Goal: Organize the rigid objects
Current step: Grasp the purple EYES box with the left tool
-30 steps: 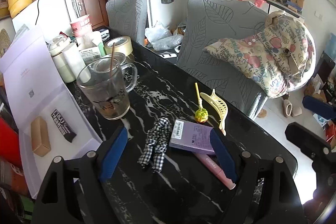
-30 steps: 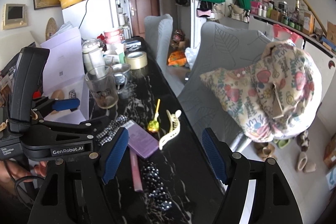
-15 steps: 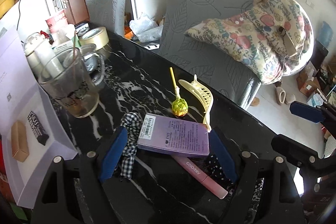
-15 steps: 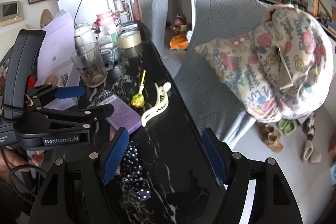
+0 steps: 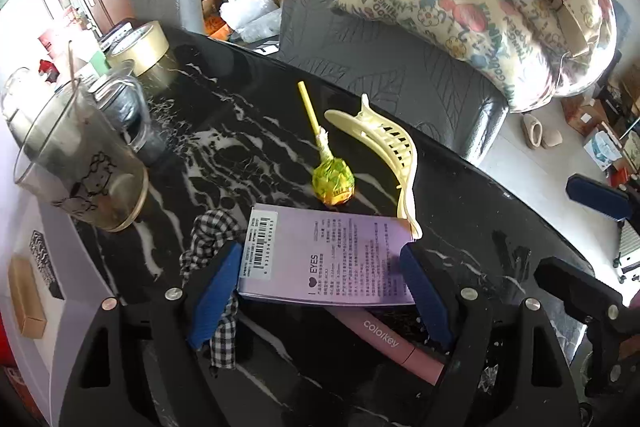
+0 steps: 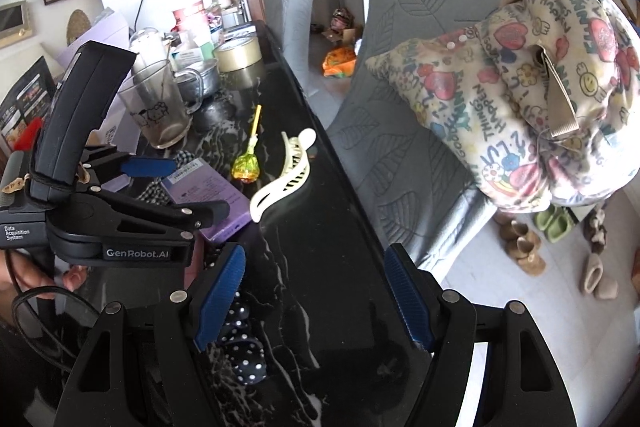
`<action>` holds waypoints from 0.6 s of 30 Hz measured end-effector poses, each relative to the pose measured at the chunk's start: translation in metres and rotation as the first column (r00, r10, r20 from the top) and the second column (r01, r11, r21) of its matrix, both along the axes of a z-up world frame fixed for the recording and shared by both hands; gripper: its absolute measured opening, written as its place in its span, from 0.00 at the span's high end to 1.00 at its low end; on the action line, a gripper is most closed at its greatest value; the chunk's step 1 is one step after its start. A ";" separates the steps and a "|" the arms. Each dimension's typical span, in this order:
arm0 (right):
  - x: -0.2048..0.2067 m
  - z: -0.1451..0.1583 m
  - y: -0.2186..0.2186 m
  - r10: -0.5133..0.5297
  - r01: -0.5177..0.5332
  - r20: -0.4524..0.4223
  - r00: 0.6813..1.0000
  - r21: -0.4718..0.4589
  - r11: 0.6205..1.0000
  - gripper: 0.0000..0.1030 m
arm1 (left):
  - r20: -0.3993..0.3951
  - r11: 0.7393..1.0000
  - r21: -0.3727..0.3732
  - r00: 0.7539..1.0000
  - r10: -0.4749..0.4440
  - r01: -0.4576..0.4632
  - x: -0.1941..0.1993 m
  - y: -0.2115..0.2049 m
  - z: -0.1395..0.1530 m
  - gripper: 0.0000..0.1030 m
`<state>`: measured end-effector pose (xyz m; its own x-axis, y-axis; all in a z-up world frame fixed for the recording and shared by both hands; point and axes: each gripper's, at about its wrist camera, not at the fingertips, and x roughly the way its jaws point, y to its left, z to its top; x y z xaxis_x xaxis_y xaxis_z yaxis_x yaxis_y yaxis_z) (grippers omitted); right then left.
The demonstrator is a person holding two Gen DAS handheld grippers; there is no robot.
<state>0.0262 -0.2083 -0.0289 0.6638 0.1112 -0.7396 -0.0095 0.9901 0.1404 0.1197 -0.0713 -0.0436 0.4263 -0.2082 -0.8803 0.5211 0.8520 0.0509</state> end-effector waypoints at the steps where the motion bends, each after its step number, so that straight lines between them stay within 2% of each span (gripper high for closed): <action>1: 0.001 -0.001 -0.001 -0.003 0.003 -0.004 1.000 0.004 1.000 0.29 | -0.011 1.000 -0.001 1.000 -0.001 0.001 0.002 0.000 0.000 0.21; 8: 0.005 -0.008 -0.004 -0.013 0.013 -0.023 1.000 0.023 1.000 0.29 | -0.092 1.000 -0.014 0.996 -0.010 0.008 0.010 -0.002 0.000 0.21; 12: 0.007 -0.009 -0.004 -0.014 0.015 -0.025 1.000 0.033 0.999 0.29 | -0.109 0.998 -0.043 0.993 -0.043 0.038 0.007 -0.004 0.002 0.21; 18: 0.009 -0.011 -0.003 -0.008 0.009 -0.032 0.999 0.031 0.999 0.29 | -0.125 0.999 -0.024 0.991 -0.042 0.039 0.006 -0.011 -0.006 0.21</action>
<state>0.0349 -0.2118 -0.0400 0.6412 0.1287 -0.7565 0.0037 0.9853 0.1708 0.1259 -0.0821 -0.0491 0.3040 -0.2422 -0.9214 0.5564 0.8302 -0.0347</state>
